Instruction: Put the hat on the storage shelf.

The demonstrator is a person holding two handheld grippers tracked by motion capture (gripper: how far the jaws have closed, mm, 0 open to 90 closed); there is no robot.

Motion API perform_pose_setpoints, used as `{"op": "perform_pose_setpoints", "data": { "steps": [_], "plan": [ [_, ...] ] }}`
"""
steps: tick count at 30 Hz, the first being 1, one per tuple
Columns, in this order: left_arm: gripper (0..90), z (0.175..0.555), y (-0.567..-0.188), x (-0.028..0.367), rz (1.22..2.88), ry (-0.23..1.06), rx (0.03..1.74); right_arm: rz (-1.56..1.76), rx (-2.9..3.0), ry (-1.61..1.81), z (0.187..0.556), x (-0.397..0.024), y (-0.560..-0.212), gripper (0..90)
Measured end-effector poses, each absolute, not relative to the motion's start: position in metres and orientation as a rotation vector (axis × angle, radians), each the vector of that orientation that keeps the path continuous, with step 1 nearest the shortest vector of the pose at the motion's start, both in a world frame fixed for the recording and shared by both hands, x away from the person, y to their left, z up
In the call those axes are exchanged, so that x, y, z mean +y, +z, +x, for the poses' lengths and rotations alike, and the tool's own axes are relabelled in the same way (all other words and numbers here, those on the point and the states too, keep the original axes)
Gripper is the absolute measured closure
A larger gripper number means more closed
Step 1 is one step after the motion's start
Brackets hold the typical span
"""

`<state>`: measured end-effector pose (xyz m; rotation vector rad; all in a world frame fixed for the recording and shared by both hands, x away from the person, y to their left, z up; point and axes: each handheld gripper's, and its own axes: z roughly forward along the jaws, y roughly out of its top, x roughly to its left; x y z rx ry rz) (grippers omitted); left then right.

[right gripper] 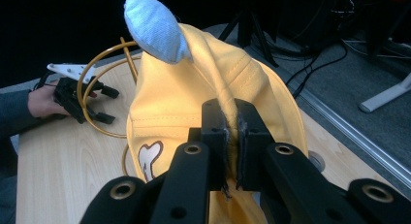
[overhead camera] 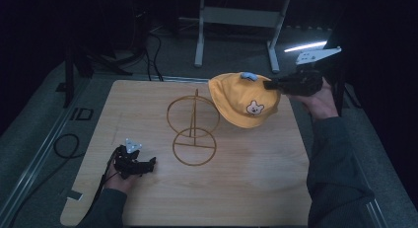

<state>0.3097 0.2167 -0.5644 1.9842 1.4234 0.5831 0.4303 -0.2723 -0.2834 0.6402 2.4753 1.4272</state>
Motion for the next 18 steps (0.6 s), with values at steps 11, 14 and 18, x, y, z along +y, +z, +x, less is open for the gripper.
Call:
{"op": "perform_pose_setpoints", "data": {
  "steps": [11,14,18],
  "plan": [
    [10.1,0.31,-0.564,0.216,1.985,0.582,1.421,0.605,2.481,1.414,0.427,-0.263,-0.276,84.5],
    [10.1,0.31,-0.564,0.216,1.987,0.582,1.421,0.593,2.484,1.411,0.425,-0.259,-0.273,84.5],
    [10.2,0.31,-0.564,0.216,1.987,0.582,1.421,0.583,2.487,1.405,0.424,-0.256,-0.271,84.5]
  ]
}}
